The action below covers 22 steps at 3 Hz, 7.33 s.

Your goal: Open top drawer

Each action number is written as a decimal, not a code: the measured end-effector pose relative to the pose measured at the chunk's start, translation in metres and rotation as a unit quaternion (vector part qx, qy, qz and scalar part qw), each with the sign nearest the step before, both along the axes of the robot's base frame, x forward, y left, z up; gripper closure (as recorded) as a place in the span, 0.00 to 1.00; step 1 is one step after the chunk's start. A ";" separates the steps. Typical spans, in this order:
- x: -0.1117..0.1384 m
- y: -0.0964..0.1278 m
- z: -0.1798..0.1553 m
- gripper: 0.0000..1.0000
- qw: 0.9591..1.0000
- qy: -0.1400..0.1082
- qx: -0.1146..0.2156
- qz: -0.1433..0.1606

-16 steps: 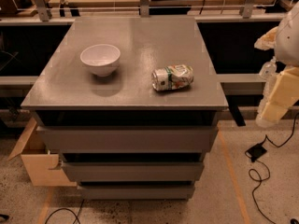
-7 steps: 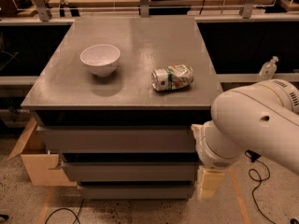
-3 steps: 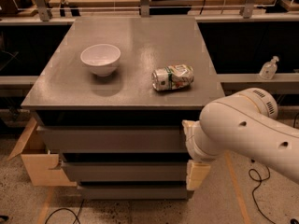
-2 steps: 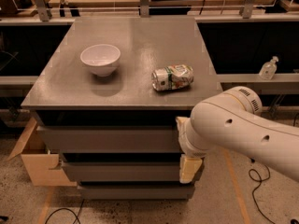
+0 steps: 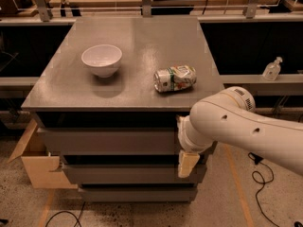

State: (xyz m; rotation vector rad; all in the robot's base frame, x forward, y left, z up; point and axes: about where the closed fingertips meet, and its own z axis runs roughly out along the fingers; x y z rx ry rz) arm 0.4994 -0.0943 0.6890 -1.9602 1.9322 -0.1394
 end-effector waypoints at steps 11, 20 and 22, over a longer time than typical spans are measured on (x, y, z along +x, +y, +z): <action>-0.012 -0.023 -0.012 0.59 0.999 0.044 0.012 -0.008; -0.051 -0.058 -0.035 0.63 0.994 0.079 0.011 -0.078; -0.081 -0.067 -0.023 1.00 0.990 0.095 0.001 -0.100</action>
Offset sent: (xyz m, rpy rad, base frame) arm 0.0326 0.0076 -0.0262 0.0489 0.0099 0.0069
